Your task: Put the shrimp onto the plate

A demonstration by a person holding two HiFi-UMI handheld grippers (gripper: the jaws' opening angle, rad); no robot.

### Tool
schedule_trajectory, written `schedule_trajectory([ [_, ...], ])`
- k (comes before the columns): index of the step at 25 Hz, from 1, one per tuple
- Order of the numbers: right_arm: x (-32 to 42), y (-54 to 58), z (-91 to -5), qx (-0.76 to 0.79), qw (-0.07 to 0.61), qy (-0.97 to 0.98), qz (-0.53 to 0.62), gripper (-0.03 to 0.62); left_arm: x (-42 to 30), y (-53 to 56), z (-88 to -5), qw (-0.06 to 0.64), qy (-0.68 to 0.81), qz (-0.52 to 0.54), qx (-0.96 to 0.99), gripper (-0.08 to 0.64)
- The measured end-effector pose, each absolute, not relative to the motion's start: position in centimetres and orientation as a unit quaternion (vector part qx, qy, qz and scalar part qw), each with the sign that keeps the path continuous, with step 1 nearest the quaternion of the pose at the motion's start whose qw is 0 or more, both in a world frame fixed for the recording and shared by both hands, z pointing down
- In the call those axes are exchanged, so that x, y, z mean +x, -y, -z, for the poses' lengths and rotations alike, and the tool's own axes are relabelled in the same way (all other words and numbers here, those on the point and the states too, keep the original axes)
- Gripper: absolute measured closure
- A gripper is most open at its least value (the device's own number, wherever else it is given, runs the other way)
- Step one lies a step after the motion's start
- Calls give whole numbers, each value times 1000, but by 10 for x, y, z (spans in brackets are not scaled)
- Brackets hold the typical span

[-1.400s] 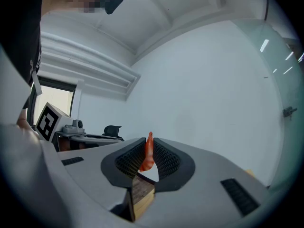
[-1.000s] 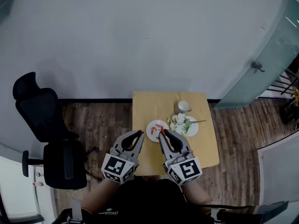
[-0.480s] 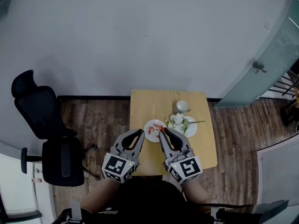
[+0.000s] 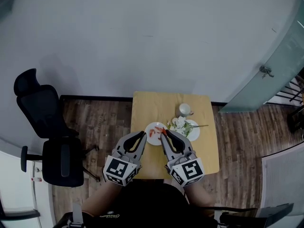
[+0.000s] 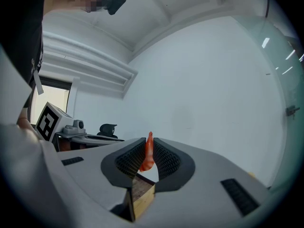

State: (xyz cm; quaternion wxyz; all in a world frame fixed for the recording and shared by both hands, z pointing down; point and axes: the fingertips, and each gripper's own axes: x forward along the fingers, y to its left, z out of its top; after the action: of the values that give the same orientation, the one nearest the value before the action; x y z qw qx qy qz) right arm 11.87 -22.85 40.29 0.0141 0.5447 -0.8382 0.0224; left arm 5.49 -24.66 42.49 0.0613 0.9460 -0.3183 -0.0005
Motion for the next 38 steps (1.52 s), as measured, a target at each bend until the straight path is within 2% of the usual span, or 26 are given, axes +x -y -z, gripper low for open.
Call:
schedule_trajectory([
  [9,119,236,-412,536,19,843,-35,543,56,250,-429,66,328,-2,942,537],
  [16,122,249,-438,531,52,844,-52,543,55,257,-437,75,334,-6,939,540],
  [22,134,272,-498,524,122,839,-81,543,54,263,-444,83,342,-12,936,540],
  [34,153,295,-648,463,308,822,-126,543,48,272,-462,97,357,-30,929,540],
  [38,152,299,-669,440,344,821,-122,543,47,274,-467,101,359,-37,927,540],
])
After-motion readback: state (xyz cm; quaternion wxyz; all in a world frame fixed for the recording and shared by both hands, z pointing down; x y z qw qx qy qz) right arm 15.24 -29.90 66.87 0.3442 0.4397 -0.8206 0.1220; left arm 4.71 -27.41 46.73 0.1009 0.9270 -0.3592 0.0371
